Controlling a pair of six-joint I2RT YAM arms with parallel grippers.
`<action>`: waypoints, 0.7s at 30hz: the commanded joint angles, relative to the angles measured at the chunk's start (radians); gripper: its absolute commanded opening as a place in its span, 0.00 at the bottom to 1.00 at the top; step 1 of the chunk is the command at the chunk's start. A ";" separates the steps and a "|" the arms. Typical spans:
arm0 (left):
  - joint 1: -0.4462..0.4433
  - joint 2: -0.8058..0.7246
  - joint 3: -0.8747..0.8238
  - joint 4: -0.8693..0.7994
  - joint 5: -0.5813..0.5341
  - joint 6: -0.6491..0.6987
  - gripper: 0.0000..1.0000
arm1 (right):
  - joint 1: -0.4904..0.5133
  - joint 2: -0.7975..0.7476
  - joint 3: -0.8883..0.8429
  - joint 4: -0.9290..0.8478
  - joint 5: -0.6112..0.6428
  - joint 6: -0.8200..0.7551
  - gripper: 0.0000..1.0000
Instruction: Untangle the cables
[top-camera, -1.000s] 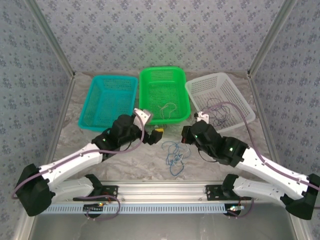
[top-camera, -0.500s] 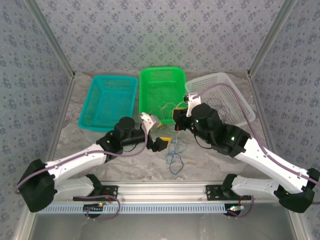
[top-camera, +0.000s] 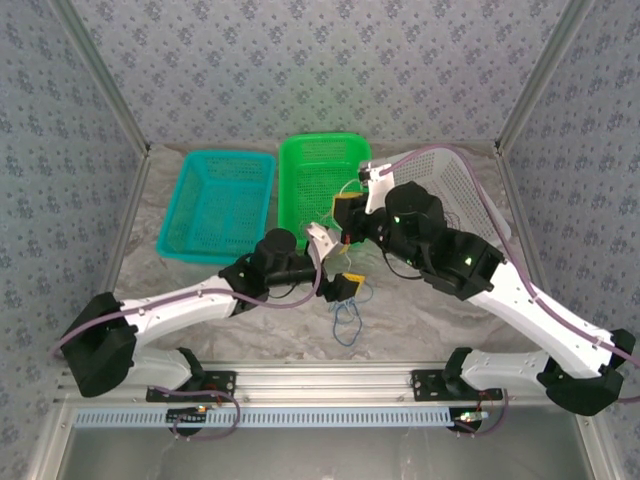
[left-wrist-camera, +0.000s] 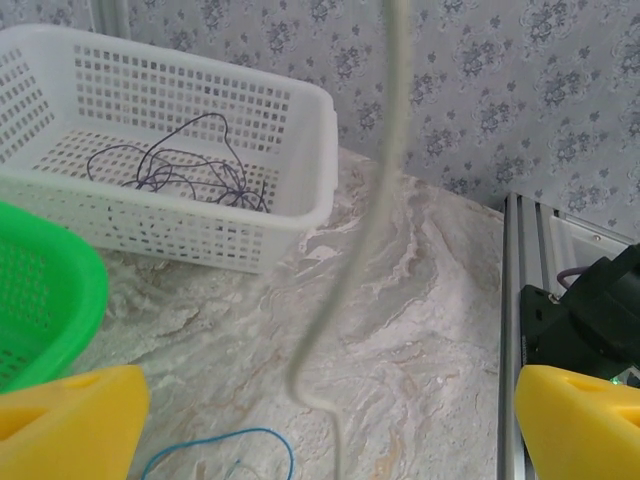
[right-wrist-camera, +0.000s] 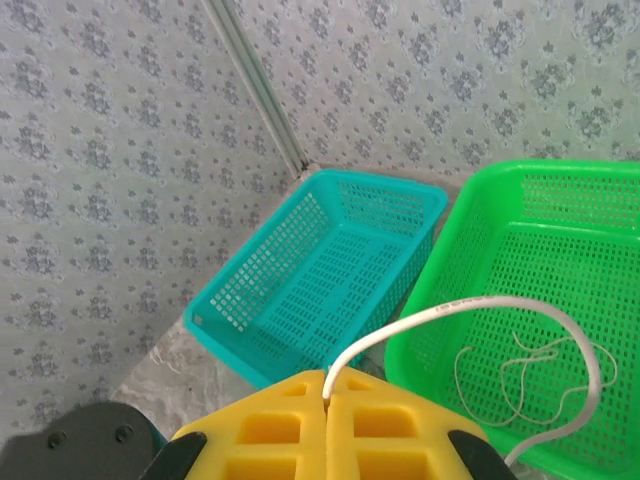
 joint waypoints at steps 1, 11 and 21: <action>-0.023 0.024 0.036 0.052 0.002 0.011 0.94 | -0.022 0.008 0.095 0.008 -0.045 -0.027 0.00; -0.036 0.126 0.082 -0.009 -0.091 0.004 0.76 | -0.053 0.077 0.343 -0.048 -0.145 -0.061 0.00; -0.036 0.102 0.035 -0.057 -0.246 -0.022 0.76 | -0.265 0.233 0.541 -0.142 -0.290 -0.076 0.00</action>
